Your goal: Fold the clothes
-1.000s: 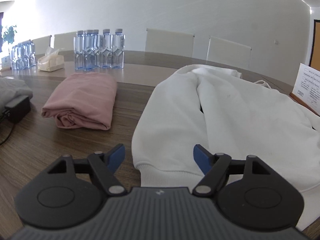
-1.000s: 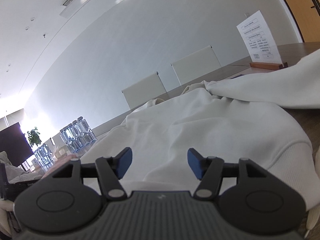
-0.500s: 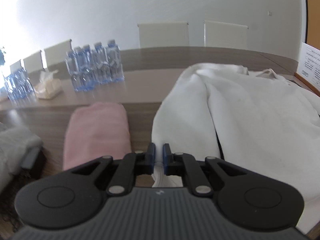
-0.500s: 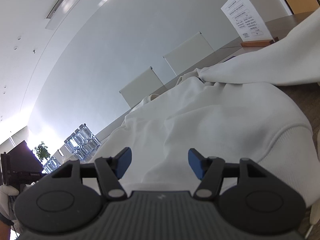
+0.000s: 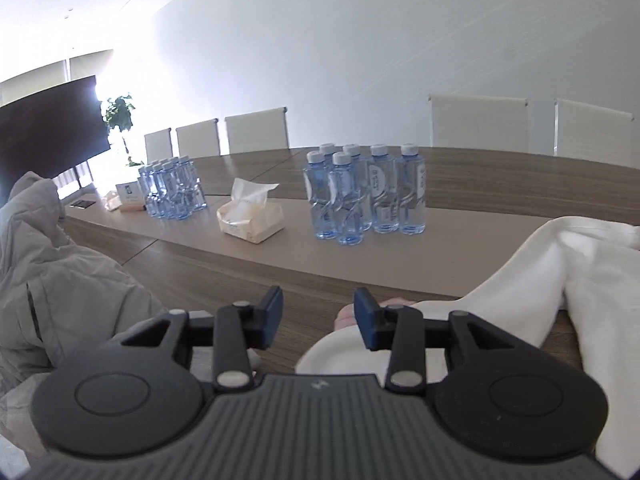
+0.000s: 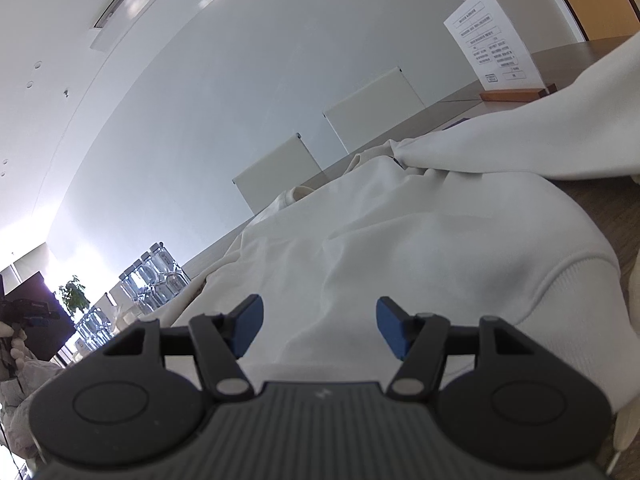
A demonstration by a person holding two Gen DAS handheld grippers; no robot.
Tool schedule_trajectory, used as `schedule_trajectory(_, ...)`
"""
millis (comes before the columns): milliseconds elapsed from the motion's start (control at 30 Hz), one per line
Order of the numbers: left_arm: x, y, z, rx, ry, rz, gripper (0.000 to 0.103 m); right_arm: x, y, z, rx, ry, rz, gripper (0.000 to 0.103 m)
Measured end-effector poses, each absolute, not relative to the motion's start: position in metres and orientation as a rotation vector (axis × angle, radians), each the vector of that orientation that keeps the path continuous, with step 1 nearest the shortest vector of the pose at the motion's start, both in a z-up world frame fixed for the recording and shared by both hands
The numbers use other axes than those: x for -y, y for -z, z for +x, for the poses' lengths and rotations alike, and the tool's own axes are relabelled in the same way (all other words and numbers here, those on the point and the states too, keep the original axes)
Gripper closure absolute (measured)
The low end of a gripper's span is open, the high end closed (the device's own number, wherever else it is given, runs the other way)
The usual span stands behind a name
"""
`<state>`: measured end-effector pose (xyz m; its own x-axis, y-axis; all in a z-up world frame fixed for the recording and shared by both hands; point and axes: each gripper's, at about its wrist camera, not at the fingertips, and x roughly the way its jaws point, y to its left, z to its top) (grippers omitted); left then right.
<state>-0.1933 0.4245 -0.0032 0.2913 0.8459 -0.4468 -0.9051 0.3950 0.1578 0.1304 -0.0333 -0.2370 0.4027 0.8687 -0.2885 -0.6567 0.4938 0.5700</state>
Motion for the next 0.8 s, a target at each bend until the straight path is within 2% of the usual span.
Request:
schedule_trajectory(67, -0.408, 0.002, -0.2, -0.476, -1.107, -0.133, 0.054, 0.032, 0.236, 0.128, -0.597, -0.993, 0.387, 0.034)
schedule_trajectory(267, -0.331, 0.039, -0.198, -0.366, -0.907, -0.211, 0.045, 0.025, 0.23, 0.114, -0.528, -0.993, 0.296, 0.034)
schedule_trajectory(400, -0.273, 0.088, -0.18, -0.285, -0.731, -0.349, 0.044, 0.021, 0.228, 0.11, -0.515, -1.002, 0.247, 0.034)
schedule_trajectory(533, -0.24, 0.132, -0.137, -0.333, -0.602, -0.429, 0.044, 0.02, 0.226, 0.112, -0.517, -1.02, 0.211, 0.034)
schedule_trajectory(800, -0.229, 0.157, -0.111, -0.423, -0.633, -0.369, 0.042, 0.029, 0.228, 0.121, -0.527, -1.012, 0.229, 0.034)
